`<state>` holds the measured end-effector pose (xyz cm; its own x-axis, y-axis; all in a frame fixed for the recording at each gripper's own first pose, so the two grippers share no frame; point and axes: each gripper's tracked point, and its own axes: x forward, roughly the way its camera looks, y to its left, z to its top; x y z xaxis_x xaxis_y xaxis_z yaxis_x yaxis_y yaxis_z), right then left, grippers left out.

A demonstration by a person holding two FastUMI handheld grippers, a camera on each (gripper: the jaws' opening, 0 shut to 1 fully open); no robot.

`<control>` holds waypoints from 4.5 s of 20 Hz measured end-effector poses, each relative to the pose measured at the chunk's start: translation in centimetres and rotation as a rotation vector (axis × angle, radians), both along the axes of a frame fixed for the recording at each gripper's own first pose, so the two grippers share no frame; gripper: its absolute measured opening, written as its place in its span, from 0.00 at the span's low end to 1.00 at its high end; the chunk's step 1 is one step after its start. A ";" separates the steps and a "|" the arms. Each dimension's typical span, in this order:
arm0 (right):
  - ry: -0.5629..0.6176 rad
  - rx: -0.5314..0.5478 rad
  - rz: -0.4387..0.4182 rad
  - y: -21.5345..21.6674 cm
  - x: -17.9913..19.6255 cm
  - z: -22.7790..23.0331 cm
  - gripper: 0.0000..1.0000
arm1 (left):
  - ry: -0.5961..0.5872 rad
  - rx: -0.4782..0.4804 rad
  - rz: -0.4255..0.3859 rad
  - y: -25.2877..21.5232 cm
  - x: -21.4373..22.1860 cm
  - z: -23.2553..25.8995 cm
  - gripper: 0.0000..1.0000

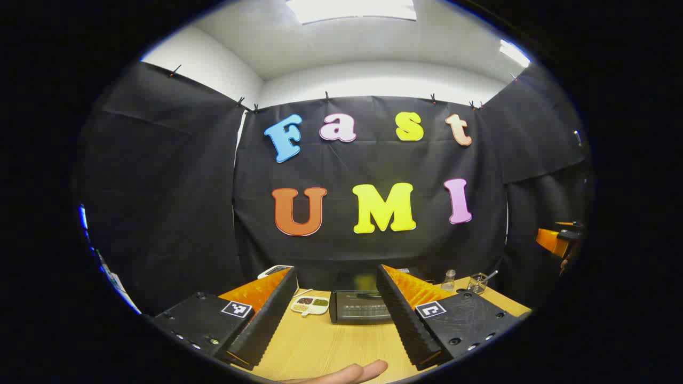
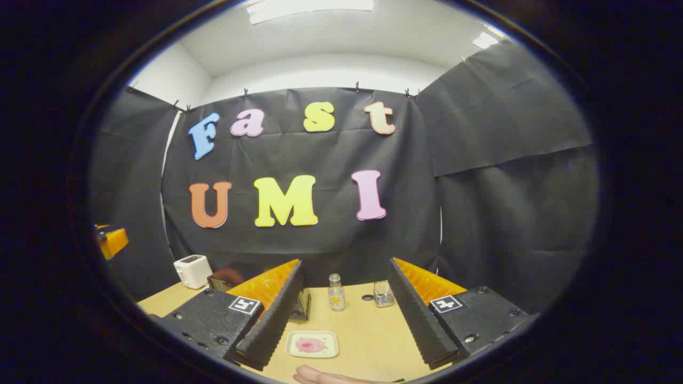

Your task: Open the electric oven with the left hand, put the food in, and close the electric oven.

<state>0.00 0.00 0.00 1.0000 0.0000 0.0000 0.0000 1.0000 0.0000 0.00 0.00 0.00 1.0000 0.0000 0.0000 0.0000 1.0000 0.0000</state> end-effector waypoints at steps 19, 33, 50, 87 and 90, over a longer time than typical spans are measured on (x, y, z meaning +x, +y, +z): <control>-0.033 -0.031 0.036 -1.5 -0.2 -0.3 0.96 | 0.070 -0.003 -0.077 -3.0 1.5 -2.6 0.94; -0.011 0.005 0.123 -1.1 4.3 -2.9 0.96 | 0.300 0.041 -0.179 -8.7 15.7 -12.1 0.96; -0.060 -0.031 0.020 -6.1 5.8 -2.7 0.96 | 0.595 -0.068 -0.098 -11.5 26.6 -22.6 0.97; -0.031 0.003 -0.021 -7.4 -0.4 -1.7 0.96 | 0.663 -0.002 -0.211 -12.6 14.8 -27.8 0.96; -0.031 -0.009 -0.018 -7.2 -0.9 -1.7 0.96 | 0.696 0.002 -0.212 -12.5 13.4 -29.2 0.97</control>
<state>-0.85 -7.21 -1.71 0.9994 -0.0176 0.0309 0.0178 0.9998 -0.0085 13.37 -12.50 -29.22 0.7469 -0.1927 -0.6364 0.1943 0.9786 -0.0683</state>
